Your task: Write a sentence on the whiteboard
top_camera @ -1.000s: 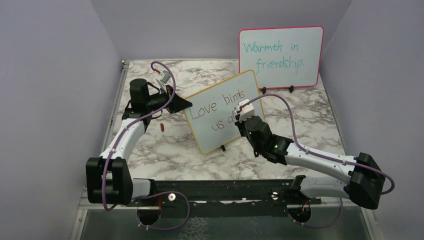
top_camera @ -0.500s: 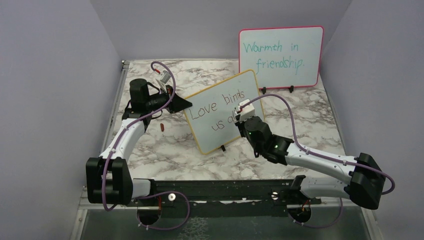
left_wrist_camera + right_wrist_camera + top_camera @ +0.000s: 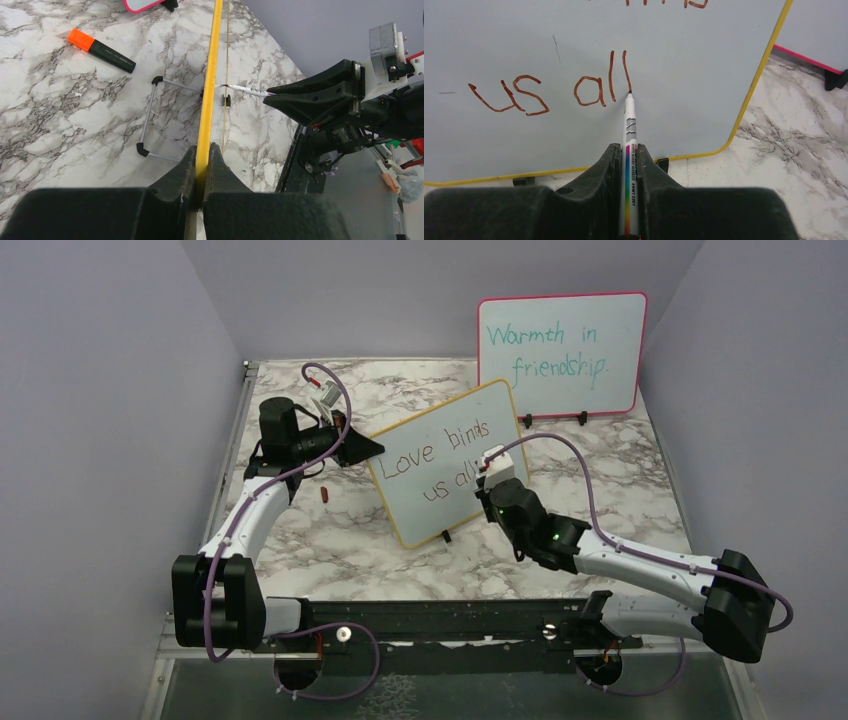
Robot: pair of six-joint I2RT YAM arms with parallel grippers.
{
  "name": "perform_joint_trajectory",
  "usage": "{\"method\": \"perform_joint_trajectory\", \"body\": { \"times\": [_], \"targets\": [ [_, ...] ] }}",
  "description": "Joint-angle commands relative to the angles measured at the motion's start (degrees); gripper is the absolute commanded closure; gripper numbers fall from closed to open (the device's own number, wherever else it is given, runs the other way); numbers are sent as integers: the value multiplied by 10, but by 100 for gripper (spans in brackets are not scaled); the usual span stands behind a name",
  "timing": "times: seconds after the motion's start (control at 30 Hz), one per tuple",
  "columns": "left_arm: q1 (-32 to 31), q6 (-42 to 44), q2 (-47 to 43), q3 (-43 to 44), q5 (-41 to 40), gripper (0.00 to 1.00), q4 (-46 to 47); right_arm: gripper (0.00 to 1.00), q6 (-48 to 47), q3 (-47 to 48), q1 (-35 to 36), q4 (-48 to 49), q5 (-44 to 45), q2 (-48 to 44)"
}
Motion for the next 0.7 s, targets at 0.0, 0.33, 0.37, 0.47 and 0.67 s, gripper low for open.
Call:
{"method": "perform_joint_trajectory", "body": {
  "times": [0.0,0.33,0.37,0.47,0.67],
  "targets": [
    [4,46,12,-2,-57,100,-43,99,18,-10,-3,-10,-2,-11],
    [4,45,13,-2,-57,100,-43,99,19,-14,-3,-10,9,-8],
    [4,46,14,-2,-57,100,-43,99,19,-14,-3,-10,13,-7],
    [4,46,14,-2,-57,100,-43,99,15,-16,-3,-5,21,-9],
    [4,47,13,-2,-58,100,-45,99,5,-16,-3,15,35,-8]
  ]
}}
